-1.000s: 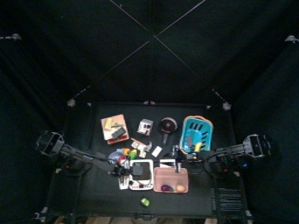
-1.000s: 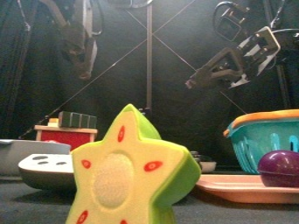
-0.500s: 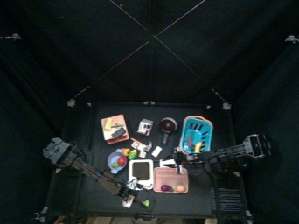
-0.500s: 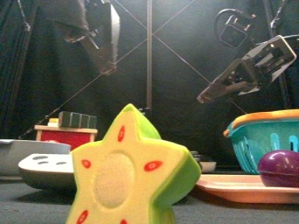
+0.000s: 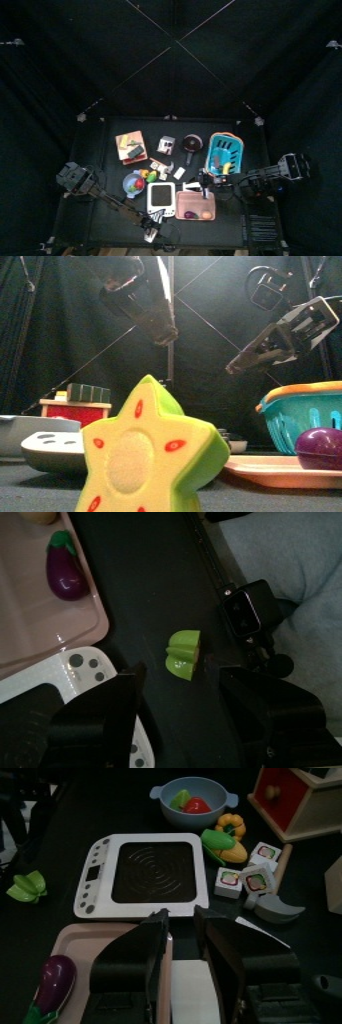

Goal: Grab starfruit bottom

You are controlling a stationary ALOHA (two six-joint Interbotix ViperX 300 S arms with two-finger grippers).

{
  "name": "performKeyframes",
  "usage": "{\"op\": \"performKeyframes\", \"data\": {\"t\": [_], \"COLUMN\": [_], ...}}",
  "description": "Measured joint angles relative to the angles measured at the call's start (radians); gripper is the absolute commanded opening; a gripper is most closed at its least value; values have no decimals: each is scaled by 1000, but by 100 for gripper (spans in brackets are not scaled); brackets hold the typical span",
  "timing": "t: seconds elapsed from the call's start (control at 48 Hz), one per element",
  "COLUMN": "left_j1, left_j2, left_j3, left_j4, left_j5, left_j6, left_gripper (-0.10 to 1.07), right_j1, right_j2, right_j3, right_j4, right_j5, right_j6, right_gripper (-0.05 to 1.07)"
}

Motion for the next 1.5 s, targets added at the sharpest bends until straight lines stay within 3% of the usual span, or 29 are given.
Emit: {"op": "performKeyframes", "data": {"t": [0.396, 1.5], "left_j1": [2, 38], "left_j2": [63, 160], "left_j3": [0, 0], "left_j4": [-103, -132], "left_j5": [-81, -141], "left_j6": [97, 97], "left_gripper": [87, 85], "right_j1": [0, 2], "right_j2": [2, 2], "right_j3": [0, 0], "right_j4": [-2, -2], "right_j5": [0, -2], "right_j6": [0, 0], "right_gripper": [69, 69]}}
